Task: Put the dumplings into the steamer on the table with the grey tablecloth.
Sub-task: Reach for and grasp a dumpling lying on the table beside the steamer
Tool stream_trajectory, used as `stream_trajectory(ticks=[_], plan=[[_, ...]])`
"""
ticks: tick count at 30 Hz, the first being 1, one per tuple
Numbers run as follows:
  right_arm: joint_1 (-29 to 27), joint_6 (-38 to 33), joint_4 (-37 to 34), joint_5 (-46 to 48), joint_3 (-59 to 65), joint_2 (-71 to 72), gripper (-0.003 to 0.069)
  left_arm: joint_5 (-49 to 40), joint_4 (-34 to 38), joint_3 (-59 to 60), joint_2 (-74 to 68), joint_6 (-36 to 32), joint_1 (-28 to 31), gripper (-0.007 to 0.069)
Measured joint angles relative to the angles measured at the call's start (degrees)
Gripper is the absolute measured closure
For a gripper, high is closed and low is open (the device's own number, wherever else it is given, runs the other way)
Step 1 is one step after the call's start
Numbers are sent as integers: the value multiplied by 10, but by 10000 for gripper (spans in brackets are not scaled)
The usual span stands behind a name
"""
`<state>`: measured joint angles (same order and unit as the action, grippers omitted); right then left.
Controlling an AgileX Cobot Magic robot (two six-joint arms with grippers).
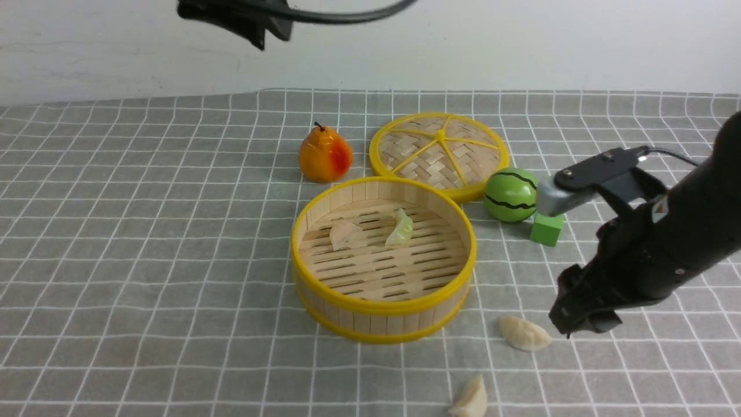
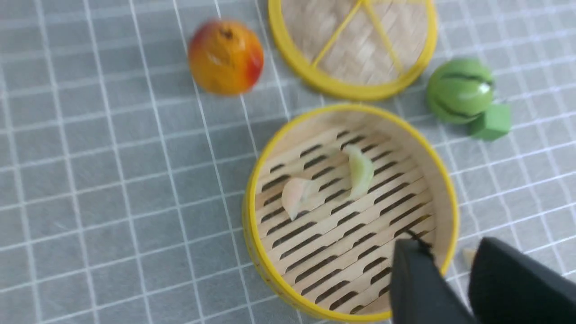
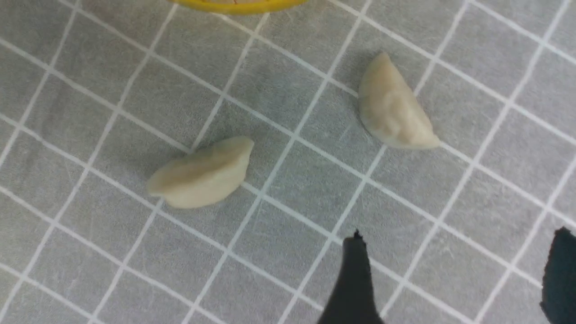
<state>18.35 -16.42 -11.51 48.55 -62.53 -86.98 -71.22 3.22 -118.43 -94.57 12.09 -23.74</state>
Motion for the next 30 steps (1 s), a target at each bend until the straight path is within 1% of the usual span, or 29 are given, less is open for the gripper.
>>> stream_trajectory(ticks=[1, 2, 4, 6, 12, 17, 20, 21, 23, 24, 25, 27, 30], plan=[[0, -8, -3, -3, -1, -6, 135, 0, -1, 9, 15, 0, 0, 517], [0, -44, -12, -14, -4, -32, 134, 0, -1, 52, 67, 0, 0, 592], [0, -69, -19, -26, -4, -53, 134, 0, -2, 93, 102, 0, 0, 639], [0, -91, -20, -43, -5, -76, 134, 0, 0, 154, 154, 0, 0, 638], [0, -148, -22, -96, -5, -142, 134, 5, 19, 386, 317, 0, 0, 638], [0, -168, -19, -123, -5, -177, 146, 6, 22, 515, 428, 0, 0, 638], [0, -171, -15, -141, -5, -187, 188, 6, 22, 581, 475, 0, 0, 638], [0, -172, -12, -144, -5, -188, 216, 5, 23, 601, 491, 0, 0, 638], [0, -172, -4, -149, -5, -188, 292, 1, 28, 633, 520, 0, 0, 638], [0, -171, 2, -152, -5, -188, 350, 0, 32, 647, 538, 1, 0, 638], [0, -170, 4, -153, -5, -188, 391, 0, 35, 654, 545, 3, 0, 638], [0, -163, 7, -150, -11, -188, 455, 0, 41, 664, 568, 13, 0, 638], [0, -159, 9, -129, -24, -188, 454, 0, 43, 666, 598, 27, 0, 638]])
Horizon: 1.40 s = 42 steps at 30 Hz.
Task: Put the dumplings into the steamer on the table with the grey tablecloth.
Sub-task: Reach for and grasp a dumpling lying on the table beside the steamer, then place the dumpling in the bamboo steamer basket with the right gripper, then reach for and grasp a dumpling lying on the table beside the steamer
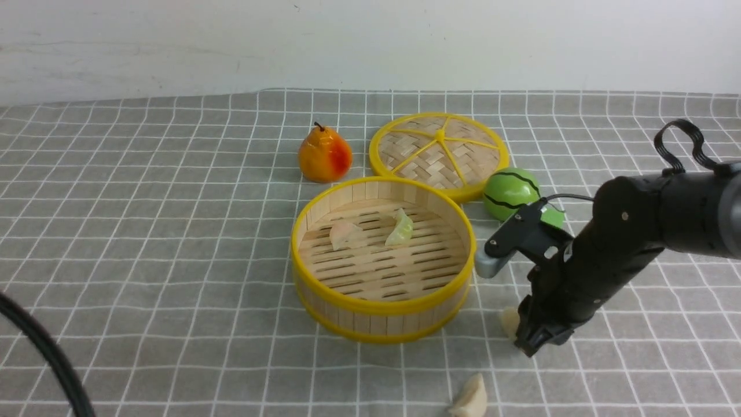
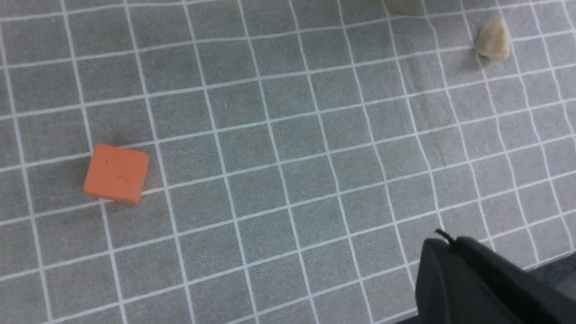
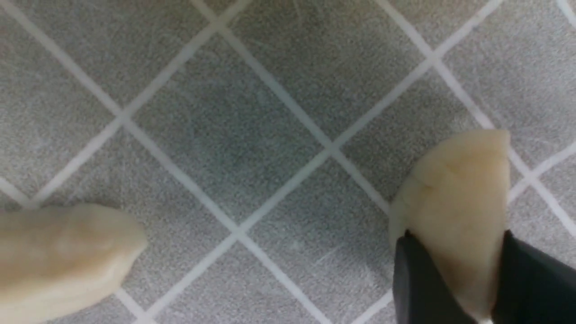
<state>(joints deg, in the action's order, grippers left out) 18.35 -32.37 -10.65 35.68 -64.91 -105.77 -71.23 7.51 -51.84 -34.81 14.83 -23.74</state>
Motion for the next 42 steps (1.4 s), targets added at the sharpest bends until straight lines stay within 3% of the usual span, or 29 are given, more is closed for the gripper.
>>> stream_trajectory(ticks=[6, 11, 17, 27, 30, 35, 37, 42], plan=[[8, 57, -10, 71, -73, 38, 454, 0, 0, 0, 38, 6, 0, 638], [68, 123, -32, 111, -174, 55, 454, 16, 0, 0, 40, 6, 0, 638], [147, 186, -40, 95, -255, -27, 454, 53, 0, 0, 40, 6, 0, 638], [157, 267, -17, 44, -332, -166, 454, 42, 0, 1, 40, 7, 0, 638], [157, 271, -6, 40, -336, -179, 418, 31, 0, 1, 40, 7, 0, 638], [157, 272, 2, 41, -337, -182, 295, 26, 0, 1, 40, 7, 0, 638], [157, 272, 3, 74, -340, -168, 216, 25, 0, 1, 40, 7, 0, 636], [157, 270, 8, 168, -354, -112, 169, 25, 0, 1, 40, 7, 0, 636]])
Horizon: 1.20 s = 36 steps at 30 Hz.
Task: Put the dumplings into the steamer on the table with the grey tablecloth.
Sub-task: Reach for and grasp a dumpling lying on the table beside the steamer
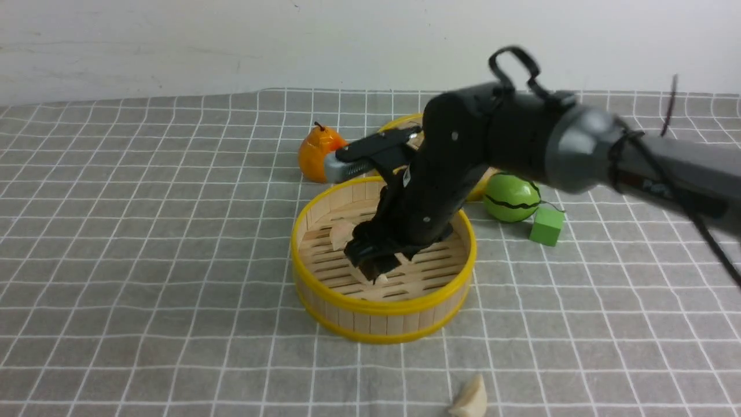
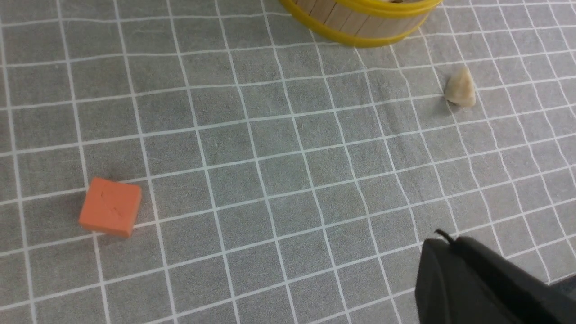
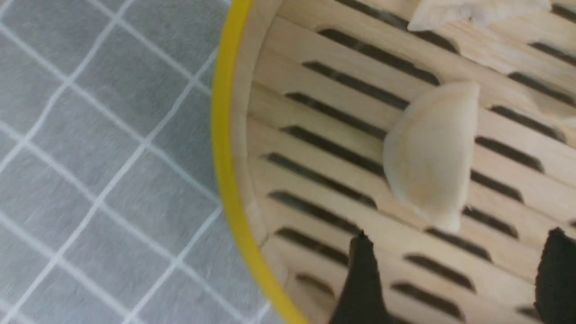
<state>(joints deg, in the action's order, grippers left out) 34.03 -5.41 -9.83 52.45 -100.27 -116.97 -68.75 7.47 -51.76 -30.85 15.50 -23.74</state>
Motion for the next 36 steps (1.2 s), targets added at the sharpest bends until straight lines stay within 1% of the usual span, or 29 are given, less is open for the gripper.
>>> stream_trajectory(ticks=[1, 3, 6, 8, 12, 15, 19, 22, 25, 30, 36], plan=[[0, -6, 8, 51, -3, 35, 166, 0, 0, 0, 0, 0, 0, 636], [0, -9, 18, 107, -4, 69, 167, 0, 0, 0, 0, -2, 0, 636], [0, -11, 31, 166, 2, 113, 167, 2, 0, 0, 0, -11, 0, 634], [0, -11, 31, 171, 25, 139, 167, 3, 0, 0, 0, -16, 0, 634], [0, 11, 10, 170, 147, 220, 167, 5, -1, 0, 0, -24, 0, 629], [0, 48, -2, 122, 262, 269, 167, 6, -1, 0, 0, -25, 0, 627], [0, 128, -8, -20, 396, 300, 167, 13, -1, 0, 0, -26, 0, 624], [0, 186, -17, -124, 457, 293, 158, 18, -1, 0, 0, -26, 0, 623], [0, 217, -21, -199, 477, 268, 144, 23, -1, 0, 0, -26, 0, 619], [0, 226, -30, -235, 469, 214, 140, 22, 0, 0, -1, -26, 0, 618], [3, 216, -30, -201, 435, 156, 139, 6, 0, 0, -1, -23, 0, 618]])
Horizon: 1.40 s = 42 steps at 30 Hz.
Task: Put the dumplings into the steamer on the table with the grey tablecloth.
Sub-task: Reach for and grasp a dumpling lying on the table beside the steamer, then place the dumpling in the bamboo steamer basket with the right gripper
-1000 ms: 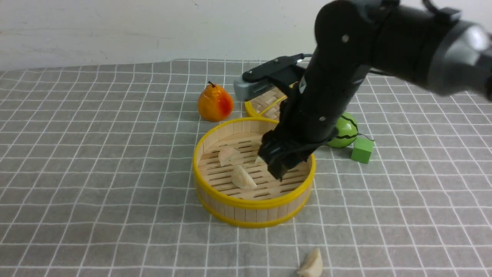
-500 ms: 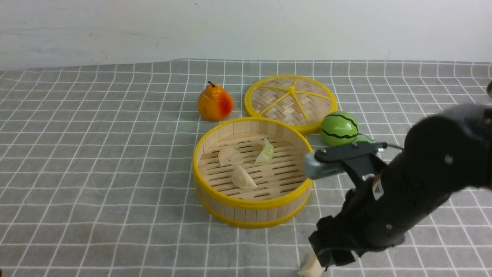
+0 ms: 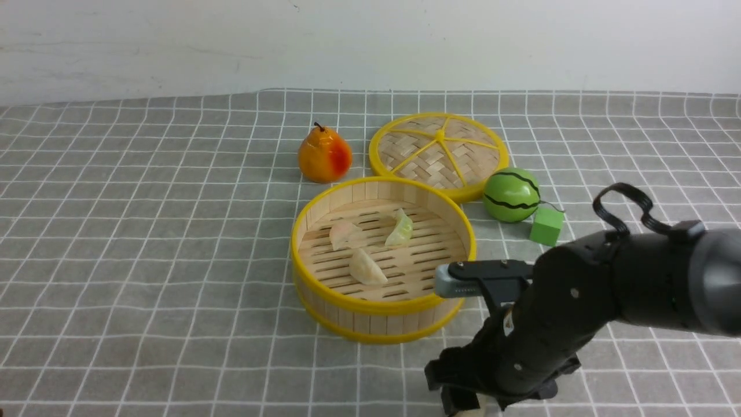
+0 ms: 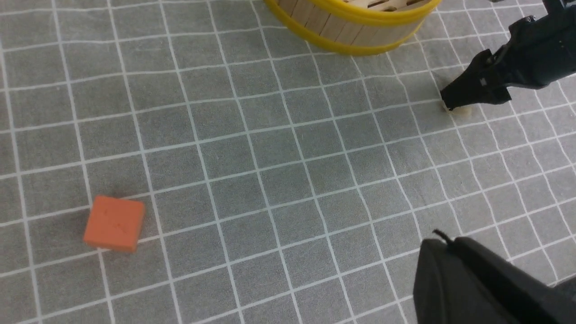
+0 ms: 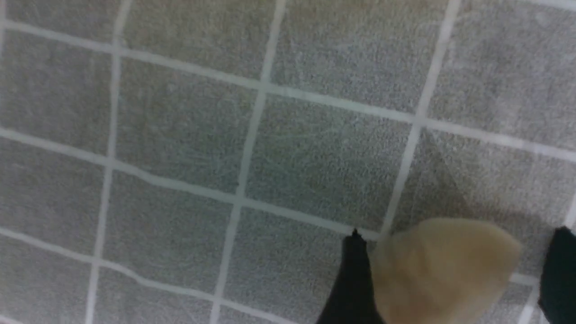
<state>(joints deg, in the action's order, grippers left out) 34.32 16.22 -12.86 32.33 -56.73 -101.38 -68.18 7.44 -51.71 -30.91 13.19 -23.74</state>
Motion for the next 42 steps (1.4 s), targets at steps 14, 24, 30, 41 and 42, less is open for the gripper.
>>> stream_trajectory(ticks=[14, 24, 30, 41, 42], plan=[[13, -16, 40, 43, -10, -1, 363, -13, -1, 0, 0, 1, 0, 608], [13, -46, 70, 86, -44, 8, 368, -8, -12, 0, 0, 1, 0, 604], [13, -75, 115, 160, -160, 31, 368, -4, -13, 0, 0, 1, 0, 600], [1, -92, 123, 176, -404, -139, 369, 7, -13, 0, 0, 1, 0, 593], [-2, -92, 123, 177, -415, -155, 370, 7, -13, 0, 0, 1, 0, 592]])
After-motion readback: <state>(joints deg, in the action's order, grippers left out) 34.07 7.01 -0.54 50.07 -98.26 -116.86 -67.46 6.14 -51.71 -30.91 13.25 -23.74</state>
